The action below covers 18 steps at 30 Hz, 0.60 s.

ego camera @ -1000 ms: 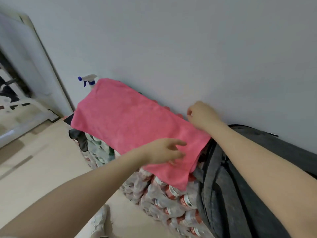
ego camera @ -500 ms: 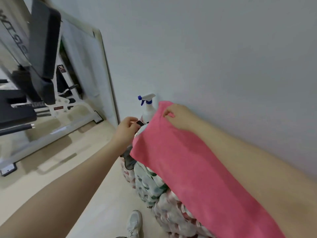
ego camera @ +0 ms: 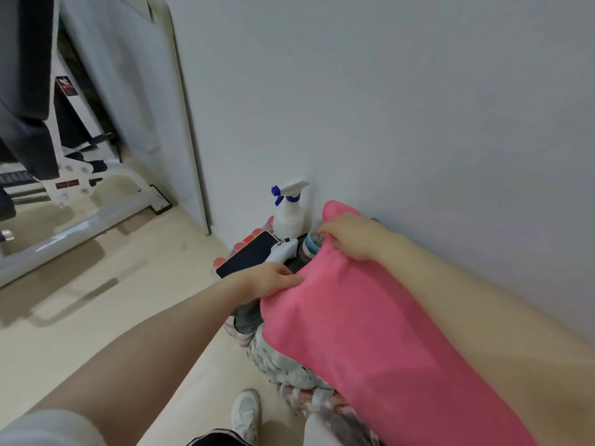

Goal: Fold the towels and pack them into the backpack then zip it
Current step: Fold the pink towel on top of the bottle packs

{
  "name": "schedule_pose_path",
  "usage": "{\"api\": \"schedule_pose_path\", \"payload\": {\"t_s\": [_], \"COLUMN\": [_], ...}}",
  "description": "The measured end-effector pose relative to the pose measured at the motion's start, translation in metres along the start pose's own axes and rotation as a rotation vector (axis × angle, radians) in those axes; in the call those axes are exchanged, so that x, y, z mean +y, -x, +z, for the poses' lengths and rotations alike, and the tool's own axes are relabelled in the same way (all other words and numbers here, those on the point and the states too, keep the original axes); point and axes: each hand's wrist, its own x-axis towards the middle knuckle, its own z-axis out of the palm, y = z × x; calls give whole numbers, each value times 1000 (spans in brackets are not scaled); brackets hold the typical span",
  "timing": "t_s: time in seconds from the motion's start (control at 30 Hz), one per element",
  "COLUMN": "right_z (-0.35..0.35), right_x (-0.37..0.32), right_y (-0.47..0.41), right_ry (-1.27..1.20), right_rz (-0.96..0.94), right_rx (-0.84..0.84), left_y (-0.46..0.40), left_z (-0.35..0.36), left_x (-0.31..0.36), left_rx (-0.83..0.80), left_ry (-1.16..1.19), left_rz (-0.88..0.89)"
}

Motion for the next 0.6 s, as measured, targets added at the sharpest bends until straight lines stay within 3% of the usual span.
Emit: {"api": "schedule_pose_path", "payload": {"t_s": [0.13, 0.2, 0.3, 0.37, 0.43, 0.6], "right_z": [-13, -21, -35, -37, -42, -58], "right_x": [-9, -16, -33, -39, -38, -13], "right_y": [-2, -5, -16, -24, -27, -20], "right_ry": [100, -82, -504, -538, -462, 141], "right_rz": [-39, -122, -265, -316, -288, -158], "right_rx": [90, 104, -113, -248, -298, 53], "left_y": [3, 13, 35, 47, 56, 71], "left_z": [-23, -34, -50, -56, -58, -60], "left_x": [-3, -1, 10, 17, 21, 25], "left_rx": [63, 178, 249, 265, 286, 298], "left_ry": [-47, 111, 246, 218, 171, 150], "left_rz": [-12, 105, 261, 312, 323, 299]}}
